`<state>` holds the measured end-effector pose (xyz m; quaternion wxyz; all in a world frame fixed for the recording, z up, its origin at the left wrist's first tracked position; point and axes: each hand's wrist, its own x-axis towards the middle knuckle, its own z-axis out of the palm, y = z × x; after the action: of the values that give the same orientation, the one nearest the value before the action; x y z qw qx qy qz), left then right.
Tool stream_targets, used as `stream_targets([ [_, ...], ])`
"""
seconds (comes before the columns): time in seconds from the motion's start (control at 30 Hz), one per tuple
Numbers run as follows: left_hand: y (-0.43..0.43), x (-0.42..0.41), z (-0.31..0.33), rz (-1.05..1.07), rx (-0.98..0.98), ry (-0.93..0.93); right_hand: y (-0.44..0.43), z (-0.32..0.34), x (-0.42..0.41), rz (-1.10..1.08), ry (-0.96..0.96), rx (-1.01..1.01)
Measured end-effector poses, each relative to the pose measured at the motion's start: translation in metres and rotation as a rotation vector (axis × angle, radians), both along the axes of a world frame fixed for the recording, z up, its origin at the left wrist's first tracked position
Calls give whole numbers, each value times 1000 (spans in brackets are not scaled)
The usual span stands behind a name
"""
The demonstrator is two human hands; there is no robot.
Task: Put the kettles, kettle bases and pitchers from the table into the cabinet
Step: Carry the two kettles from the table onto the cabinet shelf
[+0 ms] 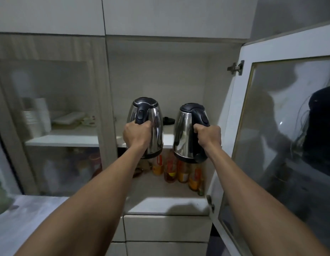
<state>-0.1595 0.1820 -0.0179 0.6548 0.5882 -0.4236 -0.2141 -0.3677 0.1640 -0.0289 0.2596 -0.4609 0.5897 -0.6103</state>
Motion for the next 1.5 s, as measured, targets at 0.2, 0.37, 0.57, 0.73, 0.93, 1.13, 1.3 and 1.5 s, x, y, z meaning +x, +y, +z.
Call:
stream_targets([
  [0.2, -67, -20, 12, 7, 9, -23, -69, 15, -22, -17, -5, -3],
  [0.37, -123, -26, 16, 26, 27, -37, -122, 20, -30, -23, 4, -11],
  [0.57, -192, -25, 21, 12, 14, -38, -195, 23, -35, -40, -40, -29],
  [0.73, -256, -29, 30, -30, 23, -53, -252, 31, -37, -35, -44, 13],
  [0.93, -321, -40, 30, -48, 27, -34, -318, 31, -43, -94, -77, -33],
  [1.13, -382, -49, 27, -54, 35, -25, -373, 26, -52, -109, -75, -13],
  [1.3, -429, -58, 23, -21, 49, -33, -422, 17, -61, -60, -123, -16],
  [1.5, -480, -73, 13, 2, 21, -18, -473, 7, -72, -20, -113, -42],
])
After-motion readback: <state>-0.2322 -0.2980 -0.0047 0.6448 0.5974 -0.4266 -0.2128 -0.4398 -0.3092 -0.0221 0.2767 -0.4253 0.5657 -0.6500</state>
